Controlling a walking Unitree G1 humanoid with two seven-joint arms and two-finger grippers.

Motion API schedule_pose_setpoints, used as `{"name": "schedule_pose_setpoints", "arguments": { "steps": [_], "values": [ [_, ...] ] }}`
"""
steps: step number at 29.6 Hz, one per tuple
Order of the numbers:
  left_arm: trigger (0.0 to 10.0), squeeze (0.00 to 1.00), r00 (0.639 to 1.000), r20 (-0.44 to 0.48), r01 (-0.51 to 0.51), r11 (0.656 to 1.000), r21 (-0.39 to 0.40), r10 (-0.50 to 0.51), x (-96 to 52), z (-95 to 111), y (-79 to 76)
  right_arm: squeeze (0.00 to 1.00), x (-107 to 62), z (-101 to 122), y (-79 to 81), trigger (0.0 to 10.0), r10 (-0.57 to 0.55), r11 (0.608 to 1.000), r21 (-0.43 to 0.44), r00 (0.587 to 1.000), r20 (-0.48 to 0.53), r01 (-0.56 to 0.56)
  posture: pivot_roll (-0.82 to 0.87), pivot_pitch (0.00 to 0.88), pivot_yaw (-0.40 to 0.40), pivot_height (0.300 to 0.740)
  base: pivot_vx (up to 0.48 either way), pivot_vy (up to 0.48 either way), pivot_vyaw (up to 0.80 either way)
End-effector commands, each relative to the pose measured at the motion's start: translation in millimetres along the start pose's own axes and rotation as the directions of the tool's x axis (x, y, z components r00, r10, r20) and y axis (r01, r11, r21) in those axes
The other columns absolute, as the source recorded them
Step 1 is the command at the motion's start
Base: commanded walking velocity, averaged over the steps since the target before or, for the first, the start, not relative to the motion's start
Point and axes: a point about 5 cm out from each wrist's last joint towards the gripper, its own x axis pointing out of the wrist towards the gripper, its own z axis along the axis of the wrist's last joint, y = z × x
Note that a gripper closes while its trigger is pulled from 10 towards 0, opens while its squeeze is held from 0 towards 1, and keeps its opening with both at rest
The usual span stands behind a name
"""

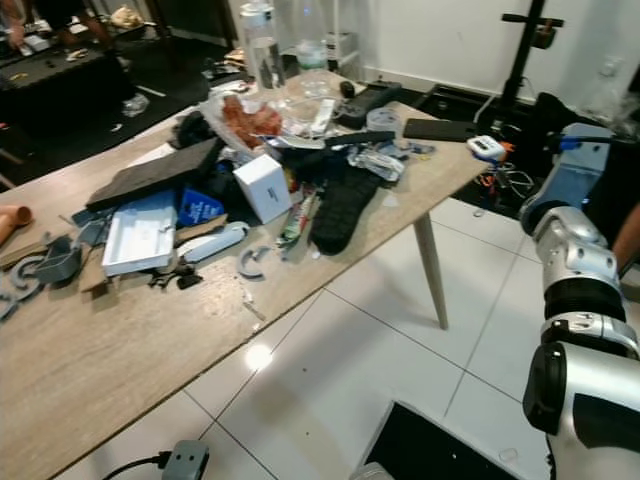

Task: Picking trash to rubbish bin

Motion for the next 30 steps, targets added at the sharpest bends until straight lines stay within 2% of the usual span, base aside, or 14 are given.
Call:
{"name": "schedule_pose_setpoints", "arguments": {
  "steps": [1,2,3,4,6,7,8,10,13,18,24,30],
  "values": [
    [10.0,0.00,1.000,-0.017,-0.006,1.000,-0.006,0.006,-1.3,-4,2.4,0.00,-0.4,-13,24.5,10.0,0.169,0.985,-0.023,0.984,-0.048,-0.170,-0.12,0.034,0.119,0.740,0.000,-0.461,0.00],
    [10.0,0.00,1.000,-0.017,-0.006,1.000,-0.006,0.006,-1.3,-4,2.4,0.00,-0.4,-13,24.5,10.0,0.169,0.985,-0.023,0.984,-0.048,-0.170,-0.12,0.034,0.119,0.740,0.000,-0.461,0.00],
    [10.0,0.00,1.000,-0.018,-0.006,1.000,-0.007,0.006,-1.3,-4,2.3,0.00,-1.9,-17,33.5,10.0,0.239,0.970,-0.037,0.969,-0.063,-0.241,-0.12,0.034,0.119,0.740,0.000,-0.461,0.00],
    [10.0,0.00,1.000,-0.018,-0.005,1.000,-0.008,0.005,-1.3,-5,2.1,0.00,-7.3,-22,48.4,10.0,0.354,0.930,-0.075,0.931,-0.090,-0.361,-0.12,0.036,0.118,0.740,0.000,-0.461,0.00],
    [10.0,0.00,1.000,-0.020,-0.003,1.000,-0.008,0.003,-1.4,-5,1.9,0.00,-18.7,-32,70.1,10.0,0.510,0.846,-0.097,0.848,-0.145,-0.525,-0.12,0.036,0.118,0.740,0.000,-0.461,0.00],
    [10.0,0.00,1.000,-0.021,-0.002,1.000,-0.009,0.002,-1.4,-6,1.6,0.00,-23.7,-34,76.3,10.0,0.556,0.810,-0.111,0.815,-0.165,-0.575,-0.12,0.036,0.116,0.740,0.000,-0.461,0.00],
    [10.0,0.00,1.000,-0.022,-0.002,1.000,-0.009,0.002,-1.4,-6,1.4,0.00,-25.8,-36,78.0,10.0,0.569,0.799,-0.111,0.803,-0.178,-0.591,-0.12,0.037,0.116,0.740,0.000,-0.461,0.00],
    [10.0,0.00,1.000,-0.023,-0.001,1.000,-0.010,0.001,-1.4,-6,1.2,0.00,-26.2,-37,77.6,10.0,0.566,0.800,-0.113,0.803,-0.188,-0.590,-0.12,0.037,0.116,0.740,0.000,-0.461,0.00],
    [10.0,0.00,1.000,-0.026,0.001,1.000,-0.012,-0.002,-1.4,-7,0.6,0.00,-23.6,-38,69.8,10.0,0.515,0.830,-0.122,0.831,-0.210,-0.544,-0.12,0.037,0.115,0.740,0.000,-0.461,0.00],
    [10.0,0.00,1.000,-0.028,-0.002,1.000,-0.014,0.002,-1.4,-8,0.5,0.00,-23.4,-37,64.5,10.0,0.486,0.844,-0.131,0.845,-0.223,-0.520,-0.13,0.038,0.114,0.740,0.000,-0.455,0.00],
    [10.0,0.00,0.999,-0.022,-0.028,0.999,-0.019,0.027,-1.3,-7,1.8,0.00,-27.9,-41,64.3,10.0,0.467,0.847,-0.142,0.845,-0.259,-0.512,-0.13,0.042,0.109,0.740,0.000,0.000,0.00],
    [10.0,0.00,0.999,-0.022,-0.025,1.000,-0.015,0.025,-1.0,-7,0.9,0.00,-25.3,-44,67.3,10.0,0.458,0.854,-0.138,0.851,-0.256,-0.501,-0.13,0.042,0.106,0.740,0.000,0.000,0.00]
  ]
}}
